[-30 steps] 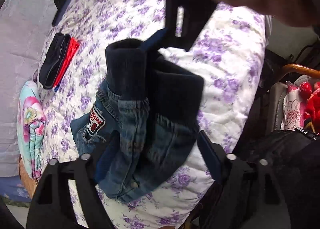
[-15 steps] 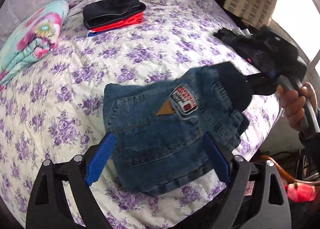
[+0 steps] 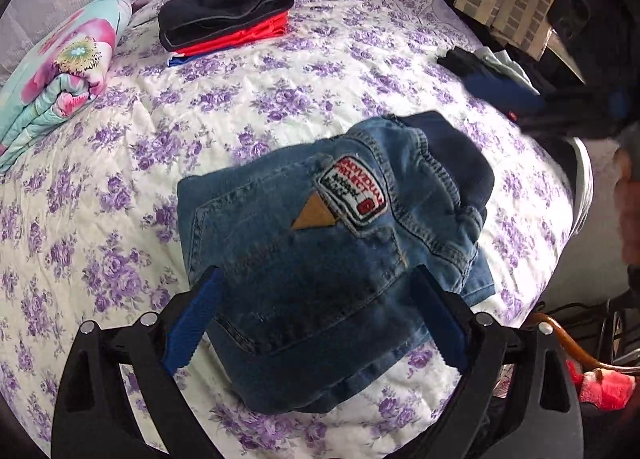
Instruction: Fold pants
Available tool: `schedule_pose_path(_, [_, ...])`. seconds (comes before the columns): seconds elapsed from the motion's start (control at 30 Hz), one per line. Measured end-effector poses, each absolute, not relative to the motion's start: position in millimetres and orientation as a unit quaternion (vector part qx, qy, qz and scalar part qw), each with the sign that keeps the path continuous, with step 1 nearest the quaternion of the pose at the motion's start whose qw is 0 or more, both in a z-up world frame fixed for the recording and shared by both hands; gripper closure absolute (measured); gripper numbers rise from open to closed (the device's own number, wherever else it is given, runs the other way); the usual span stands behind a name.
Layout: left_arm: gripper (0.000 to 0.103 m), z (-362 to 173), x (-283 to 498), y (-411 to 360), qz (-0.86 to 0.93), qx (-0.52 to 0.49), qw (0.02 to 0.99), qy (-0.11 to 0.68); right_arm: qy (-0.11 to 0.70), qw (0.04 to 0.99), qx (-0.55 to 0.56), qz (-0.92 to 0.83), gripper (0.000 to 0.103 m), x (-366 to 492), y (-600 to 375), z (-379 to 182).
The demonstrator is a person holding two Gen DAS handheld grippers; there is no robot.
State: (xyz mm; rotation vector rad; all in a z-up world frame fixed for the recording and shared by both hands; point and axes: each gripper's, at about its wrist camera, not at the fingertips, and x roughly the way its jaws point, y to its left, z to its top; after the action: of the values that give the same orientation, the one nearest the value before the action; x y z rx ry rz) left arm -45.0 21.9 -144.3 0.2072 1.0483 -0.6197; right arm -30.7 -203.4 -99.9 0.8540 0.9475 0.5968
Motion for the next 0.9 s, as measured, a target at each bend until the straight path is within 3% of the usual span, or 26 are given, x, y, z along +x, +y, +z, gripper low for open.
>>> schedule_pose_path(0.07, [0.012, -136, -45, 26, -0.277, 0.100, 0.828, 0.478, 0.489, 0.768, 0.360, 0.205, 0.010, -32, -202, -136])
schedule_pose_path(0.13, [0.012, -138, -43, 30, -0.255, 0.114, 0.836, 0.472, 0.529, 0.792, 0.273, 0.137, 0.052, -43, -206, -172])
schedule_pose_path(0.17, [0.012, -143, -41, 31, -0.239, 0.126, 0.837, 0.475, 0.513, 0.816, 0.230, 0.132, 0.056, -53, -204, -168])
schedule_pose_path(0.2, [0.012, -147, -38, 33, -0.229, 0.132, 0.837, 0.479, 0.514, 0.824, 0.201, 0.127, 0.052, -59, -201, -163])
schedule_pose_path(0.23, [0.012, -150, -34, 34, -0.223, 0.132, 0.837, 0.482, 0.518, 0.831, 0.170, 0.109, 0.026, -63, -196, -153])
schedule_pose_path(0.27, [0.012, -150, -31, 35, -0.222, 0.124, 0.837, 0.484, 0.512, 0.843, 0.141, 0.090, 0.013, -67, -193, -144])
schedule_pose_path(0.3, [0.012, -148, -28, 35, -0.226, 0.114, 0.838, 0.483, 0.490, 0.859, 0.120, 0.088, 0.011, -73, -190, -133])
schedule_pose_path(0.37, [0.012, -143, -23, 30, -0.232, 0.097, 0.844, 0.475, 0.478, 0.871, 0.075, 0.083, 0.010, -80, -183, -124])
schedule_pose_path(0.47, [0.011, -154, -17, 15, -0.242, 0.092, 0.835, 0.485, 0.527, 0.847, 0.032, 0.060, 0.009, -78, -175, -150])
schedule_pose_path(0.57, [0.010, -187, -23, 1, -0.219, 0.140, 0.829, 0.496, 0.550, 0.830, 0.079, 0.051, 0.006, -82, -184, -178])
schedule_pose_path(0.63, [0.009, -186, -29, 3, -0.221, 0.143, 0.838, 0.478, 0.547, 0.830, 0.099, 0.048, 0.006, -85, -186, -178])
schedule_pose_path(0.9, [0.009, -163, -29, 23, -0.217, 0.124, 0.832, 0.495, 0.516, 0.855, 0.000, 0.054, 0.006, -89, -170, -153])
